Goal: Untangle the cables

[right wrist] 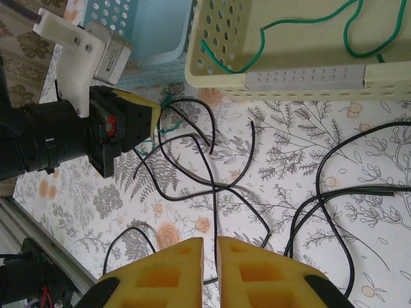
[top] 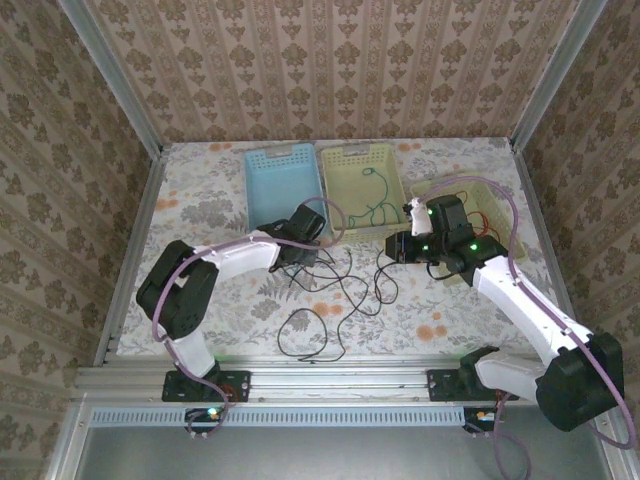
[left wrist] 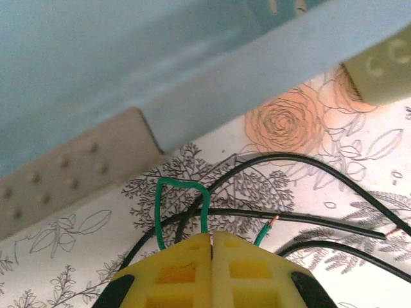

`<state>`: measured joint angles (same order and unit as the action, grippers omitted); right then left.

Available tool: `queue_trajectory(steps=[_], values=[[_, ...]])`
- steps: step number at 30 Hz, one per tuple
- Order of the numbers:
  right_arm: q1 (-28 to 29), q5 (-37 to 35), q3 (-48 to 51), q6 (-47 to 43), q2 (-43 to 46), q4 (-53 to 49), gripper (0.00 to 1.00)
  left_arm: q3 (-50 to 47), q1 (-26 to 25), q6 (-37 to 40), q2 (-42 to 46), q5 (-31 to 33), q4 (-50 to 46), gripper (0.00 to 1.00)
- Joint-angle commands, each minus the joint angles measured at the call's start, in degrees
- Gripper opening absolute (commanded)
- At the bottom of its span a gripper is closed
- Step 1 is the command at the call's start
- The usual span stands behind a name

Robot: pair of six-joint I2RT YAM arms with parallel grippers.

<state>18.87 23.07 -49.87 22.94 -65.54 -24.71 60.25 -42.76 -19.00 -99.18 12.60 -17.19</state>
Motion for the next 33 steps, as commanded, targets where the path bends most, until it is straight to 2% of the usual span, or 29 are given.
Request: queue_trajectory(steps=[1,8,11,13,16,19,33], values=[[-0.47,0.13,1.17,0.89,1.45,0.35,0.15,-1.63,-1.82,1.89,5.51,-1.51,2.43,0.00],[-0.50,1.26,1.95,1.04,2.06,2.04,0.15,-5.67,-2.59,3.27,17.60,-3.88,10.35,0.00],[-0.46,5.01,2.57,0.89,2.51,4.56,0.15,-5.70,-2.31,3.80,21.22,-9.37,13.18,0.00],[-0.43,9.11,2.84,1.25,2.52,6.87,0.16,-5.32,-1.86,3.40,22.40,-15.89,15.29,0.00],[0.09,13.32,3.02,2.12,3.00,10.49,0.26,-4.29,-1.53,1.95,22.68,-23.96,17.79,0.00],[0.55,16.06,3.20,3.66,3.48,14.34,0.35,-3.20,-1.53,0.56,21.98,-28.74,19.72,0.00],[2.30,18.50,0.42,6.16,-0.72,20.21,0.36,-1.54,-2.19,-1.39,20.12,-33.13,20.95,0.00]])
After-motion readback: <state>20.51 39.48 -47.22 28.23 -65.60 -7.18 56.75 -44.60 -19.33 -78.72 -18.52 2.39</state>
